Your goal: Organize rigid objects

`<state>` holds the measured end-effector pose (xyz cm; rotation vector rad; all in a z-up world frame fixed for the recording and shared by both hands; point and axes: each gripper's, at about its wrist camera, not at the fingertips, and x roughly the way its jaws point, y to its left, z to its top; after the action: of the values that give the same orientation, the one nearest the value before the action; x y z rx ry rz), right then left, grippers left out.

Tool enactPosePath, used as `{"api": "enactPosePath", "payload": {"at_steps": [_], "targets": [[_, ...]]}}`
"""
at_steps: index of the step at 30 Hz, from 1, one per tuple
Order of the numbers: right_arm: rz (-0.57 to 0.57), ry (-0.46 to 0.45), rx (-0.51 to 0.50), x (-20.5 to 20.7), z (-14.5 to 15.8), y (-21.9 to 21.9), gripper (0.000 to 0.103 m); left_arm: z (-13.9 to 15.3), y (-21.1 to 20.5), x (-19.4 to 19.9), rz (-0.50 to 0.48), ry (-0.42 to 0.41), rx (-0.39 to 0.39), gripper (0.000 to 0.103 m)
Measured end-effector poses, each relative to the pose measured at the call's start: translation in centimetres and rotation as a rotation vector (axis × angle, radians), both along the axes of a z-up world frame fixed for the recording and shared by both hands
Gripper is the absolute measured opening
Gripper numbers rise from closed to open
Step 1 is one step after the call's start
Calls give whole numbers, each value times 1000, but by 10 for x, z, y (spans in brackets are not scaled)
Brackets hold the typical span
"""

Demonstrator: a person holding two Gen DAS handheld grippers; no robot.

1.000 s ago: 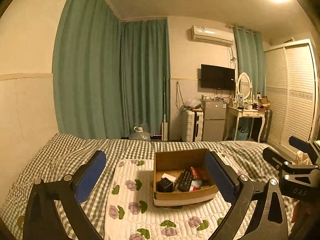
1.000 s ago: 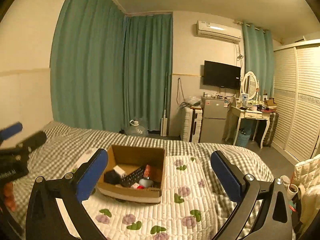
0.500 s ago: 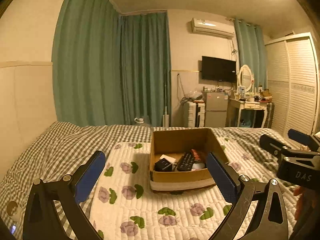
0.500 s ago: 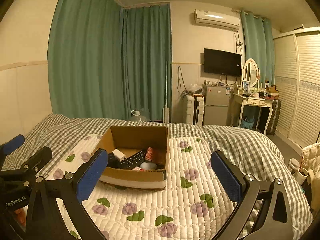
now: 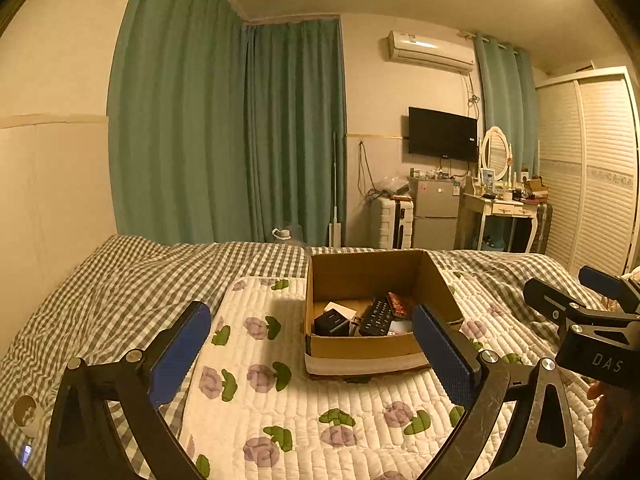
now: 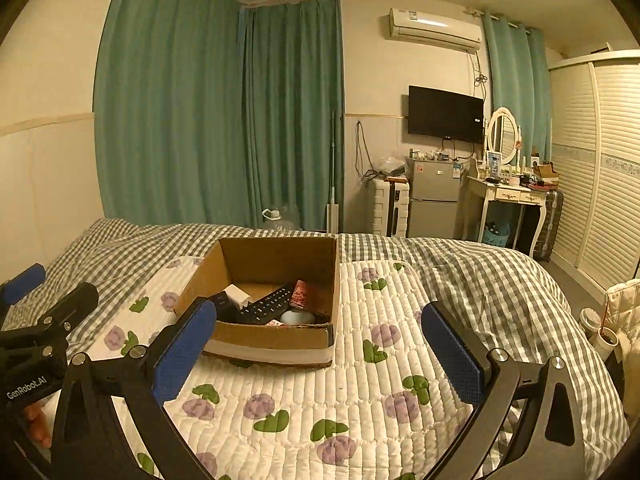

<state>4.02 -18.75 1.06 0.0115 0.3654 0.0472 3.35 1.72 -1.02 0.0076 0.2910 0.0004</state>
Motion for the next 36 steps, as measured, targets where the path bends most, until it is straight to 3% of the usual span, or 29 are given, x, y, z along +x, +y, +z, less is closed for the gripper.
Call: {"api": "enactPosePath", "payload": {"at_steps": [36], "targets": [[-11,16,-5,-1,-7,-2,103,0,-1,6,-18,23,7,103]]}}
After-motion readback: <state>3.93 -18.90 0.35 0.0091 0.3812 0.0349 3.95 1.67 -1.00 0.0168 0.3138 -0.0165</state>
